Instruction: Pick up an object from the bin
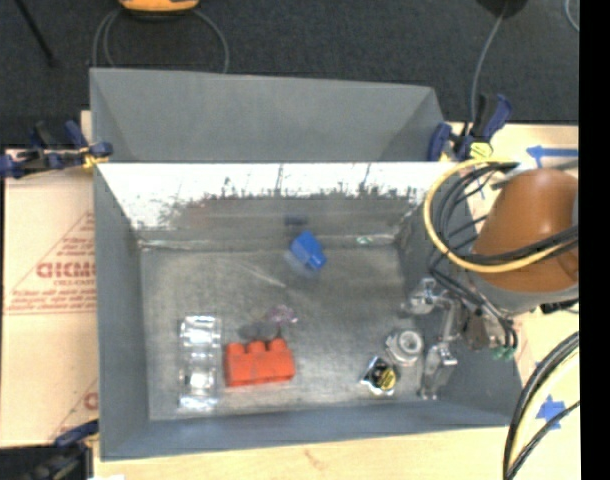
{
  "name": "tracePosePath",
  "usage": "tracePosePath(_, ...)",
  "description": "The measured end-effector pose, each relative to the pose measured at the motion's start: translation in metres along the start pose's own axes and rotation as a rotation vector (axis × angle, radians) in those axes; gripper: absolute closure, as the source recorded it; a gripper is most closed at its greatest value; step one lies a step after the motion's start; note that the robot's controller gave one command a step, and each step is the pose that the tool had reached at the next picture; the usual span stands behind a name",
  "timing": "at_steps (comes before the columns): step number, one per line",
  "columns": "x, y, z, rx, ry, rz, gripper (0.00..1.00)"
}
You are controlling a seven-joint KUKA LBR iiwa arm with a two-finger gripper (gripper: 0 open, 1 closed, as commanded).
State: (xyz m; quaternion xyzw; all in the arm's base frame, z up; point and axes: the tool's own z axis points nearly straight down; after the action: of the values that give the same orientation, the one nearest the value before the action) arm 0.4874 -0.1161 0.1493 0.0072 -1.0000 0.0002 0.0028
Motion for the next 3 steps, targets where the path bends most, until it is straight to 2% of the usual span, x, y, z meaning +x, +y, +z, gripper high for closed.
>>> tracePosePath(1, 0.002, -0.001, 0.075, 0.006, -0.019, -0.264, 0.00)
tracePosePath(2, 0.007, 0.043, 0.074, 0.018, -0.026, -0.852, 0.00)
tracePosePath(3, 0.006, 0.047, 0.073, 0.014, -0.033, -0.857, 1.00)
